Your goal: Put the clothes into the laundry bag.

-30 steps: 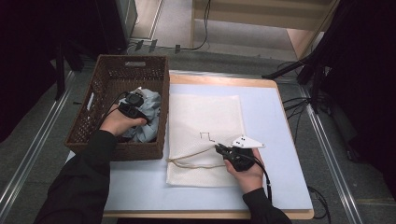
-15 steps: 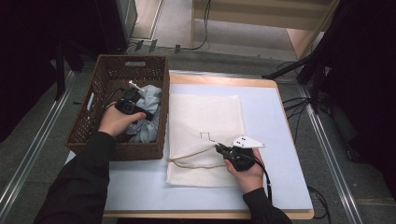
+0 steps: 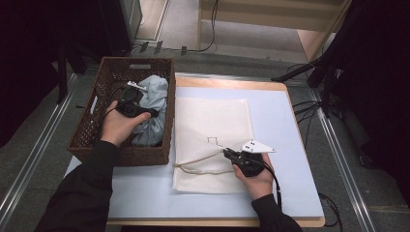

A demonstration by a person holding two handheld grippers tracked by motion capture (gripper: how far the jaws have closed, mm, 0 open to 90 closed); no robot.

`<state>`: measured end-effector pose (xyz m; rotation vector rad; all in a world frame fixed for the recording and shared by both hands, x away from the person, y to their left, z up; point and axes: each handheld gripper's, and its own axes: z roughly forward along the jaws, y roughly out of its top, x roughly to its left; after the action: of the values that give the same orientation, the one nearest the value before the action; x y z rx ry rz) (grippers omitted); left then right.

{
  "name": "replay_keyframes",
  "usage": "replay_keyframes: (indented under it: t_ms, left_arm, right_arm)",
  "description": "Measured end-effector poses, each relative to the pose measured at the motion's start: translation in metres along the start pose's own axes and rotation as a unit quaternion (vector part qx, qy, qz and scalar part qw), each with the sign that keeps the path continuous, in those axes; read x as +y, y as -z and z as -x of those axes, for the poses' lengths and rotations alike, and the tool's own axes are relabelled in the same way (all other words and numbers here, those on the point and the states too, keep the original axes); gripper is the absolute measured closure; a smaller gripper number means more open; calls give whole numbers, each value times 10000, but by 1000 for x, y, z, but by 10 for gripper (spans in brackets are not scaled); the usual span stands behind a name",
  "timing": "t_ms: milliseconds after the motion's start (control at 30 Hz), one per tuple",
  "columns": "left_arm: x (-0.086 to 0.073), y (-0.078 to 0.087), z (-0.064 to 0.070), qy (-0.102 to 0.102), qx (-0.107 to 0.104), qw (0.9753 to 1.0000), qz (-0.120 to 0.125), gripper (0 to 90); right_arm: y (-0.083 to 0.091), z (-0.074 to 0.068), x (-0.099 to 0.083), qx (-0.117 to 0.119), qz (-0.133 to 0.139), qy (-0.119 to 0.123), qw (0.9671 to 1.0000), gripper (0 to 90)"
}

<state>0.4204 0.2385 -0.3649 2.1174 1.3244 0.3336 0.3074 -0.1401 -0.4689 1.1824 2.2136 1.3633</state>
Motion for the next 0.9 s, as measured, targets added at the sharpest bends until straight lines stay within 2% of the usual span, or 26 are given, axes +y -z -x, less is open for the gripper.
replay_keyframes:
  t_ms: [67, 267, 433, 533, 633, 800, 900]
  left_arm:
    - [2, 6, 5, 3, 24, 9999, 153, 545]
    - [6, 15, 22, -154, 73, 9992, 352, 547]
    - [8, 23, 28, -38, 36, 9989, 458, 549]
    - [12, 28, 37, -97, -100, 9985, 531, 552]
    - [14, 31, 48, -199, -122, 9981, 563, 554]
    - [15, 34, 58, -148, -366, 9973, 622, 558]
    - [16, 39, 64, -87, -620, 9955, 713, 560]
  right_arm:
    - [0, 0, 0, -5, 0, -7, 10000, 871]
    - [0, 0, 0, -7, 14, 2, 10000, 874]
    - [0, 0, 0, 6, 13, -5, 10000, 875]
    - [0, 0, 0, 8, 16, -15, 10000, 875]
    - [0, 0, 0, 8, 31, -23, 10000, 875]
    - [1, 0, 1, 6, 57, -35, 10000, 876]
    - [1, 0, 1, 7, 74, -31, 10000, 877]
